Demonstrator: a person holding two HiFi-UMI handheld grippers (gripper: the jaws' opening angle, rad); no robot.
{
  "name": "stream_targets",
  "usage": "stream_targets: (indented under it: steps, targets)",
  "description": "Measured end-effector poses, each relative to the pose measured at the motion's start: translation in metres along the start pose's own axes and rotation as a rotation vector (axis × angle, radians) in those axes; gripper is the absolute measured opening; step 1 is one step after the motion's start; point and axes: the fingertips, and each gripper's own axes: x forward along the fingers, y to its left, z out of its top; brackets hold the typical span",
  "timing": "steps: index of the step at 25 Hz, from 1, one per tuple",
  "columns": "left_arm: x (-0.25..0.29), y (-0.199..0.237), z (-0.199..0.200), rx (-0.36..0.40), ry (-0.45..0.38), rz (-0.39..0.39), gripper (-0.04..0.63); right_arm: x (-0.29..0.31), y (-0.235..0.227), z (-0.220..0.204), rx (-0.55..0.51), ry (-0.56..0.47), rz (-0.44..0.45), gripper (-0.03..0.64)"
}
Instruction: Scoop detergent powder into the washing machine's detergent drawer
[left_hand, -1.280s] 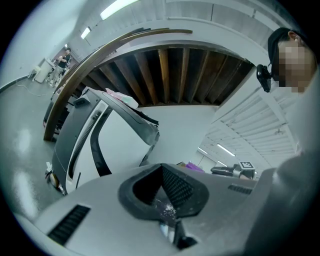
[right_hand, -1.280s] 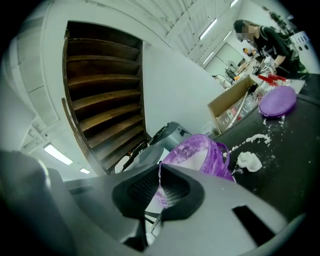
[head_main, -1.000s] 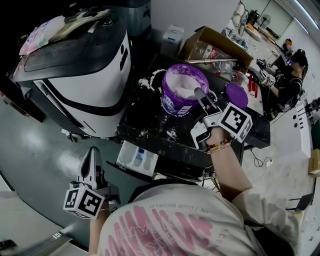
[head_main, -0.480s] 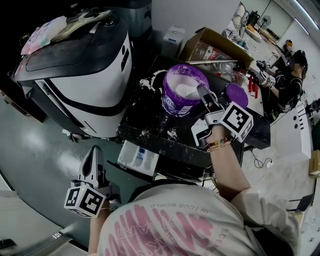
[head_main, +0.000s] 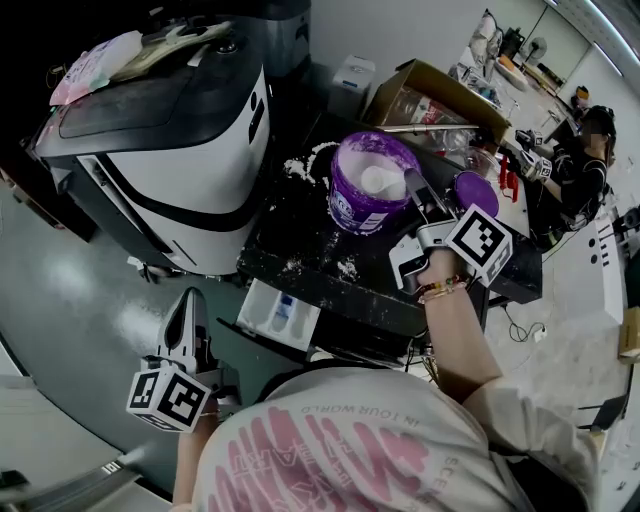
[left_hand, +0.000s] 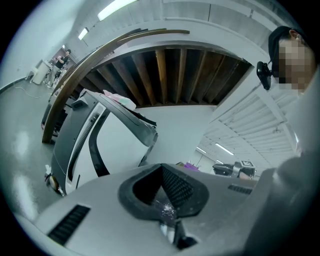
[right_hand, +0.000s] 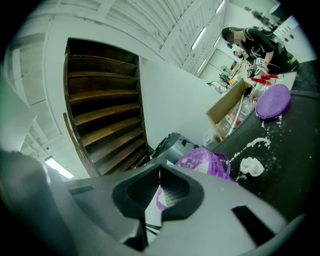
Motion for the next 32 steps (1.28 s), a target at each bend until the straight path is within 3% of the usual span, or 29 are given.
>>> stream_targets:
  steps: [16, 32]
  targets:
    - [-0.015, -0.008, 0.009, 0.023, -0.008, -0.038, 0.000, -0.023, 0.024, -0.003, 0.042, -0.014, 0.050, 0.000]
    - [-0.039, -0.005, 0.006, 0.041, 0.037, -0.109, 0.000, -0.058, 0.036, -0.078, 0.134, 0.068, 0.044, 0.000]
